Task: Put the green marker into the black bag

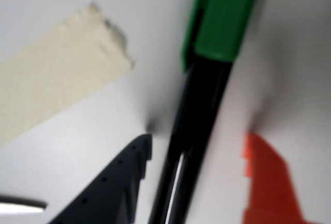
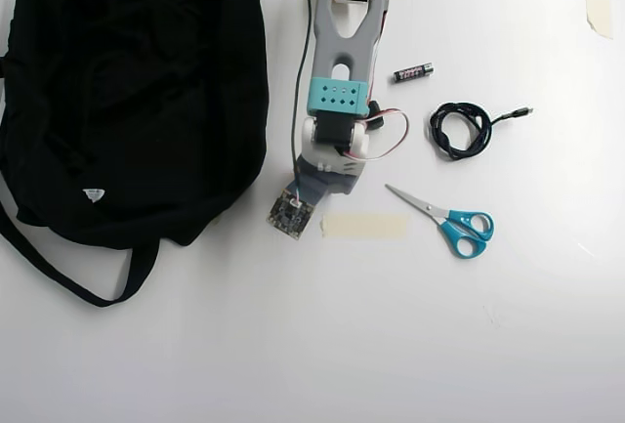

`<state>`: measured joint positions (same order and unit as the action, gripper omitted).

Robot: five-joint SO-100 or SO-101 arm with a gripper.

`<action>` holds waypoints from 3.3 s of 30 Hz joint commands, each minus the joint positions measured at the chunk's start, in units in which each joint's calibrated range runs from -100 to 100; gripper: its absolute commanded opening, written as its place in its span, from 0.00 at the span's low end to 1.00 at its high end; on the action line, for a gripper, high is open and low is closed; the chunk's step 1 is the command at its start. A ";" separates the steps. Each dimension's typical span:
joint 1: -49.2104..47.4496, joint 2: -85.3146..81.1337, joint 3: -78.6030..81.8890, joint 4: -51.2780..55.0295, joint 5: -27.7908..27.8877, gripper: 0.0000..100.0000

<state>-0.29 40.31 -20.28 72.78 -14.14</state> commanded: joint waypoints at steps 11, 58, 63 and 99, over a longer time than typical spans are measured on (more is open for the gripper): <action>-0.30 0.19 -0.65 -0.60 -0.12 0.13; -0.23 0.02 -0.65 -0.60 -0.12 0.02; -0.23 -0.14 -0.65 -0.60 -0.12 0.02; -0.83 -1.14 -18.17 14.91 6.80 0.02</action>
<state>-0.51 40.81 -33.41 85.06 -9.01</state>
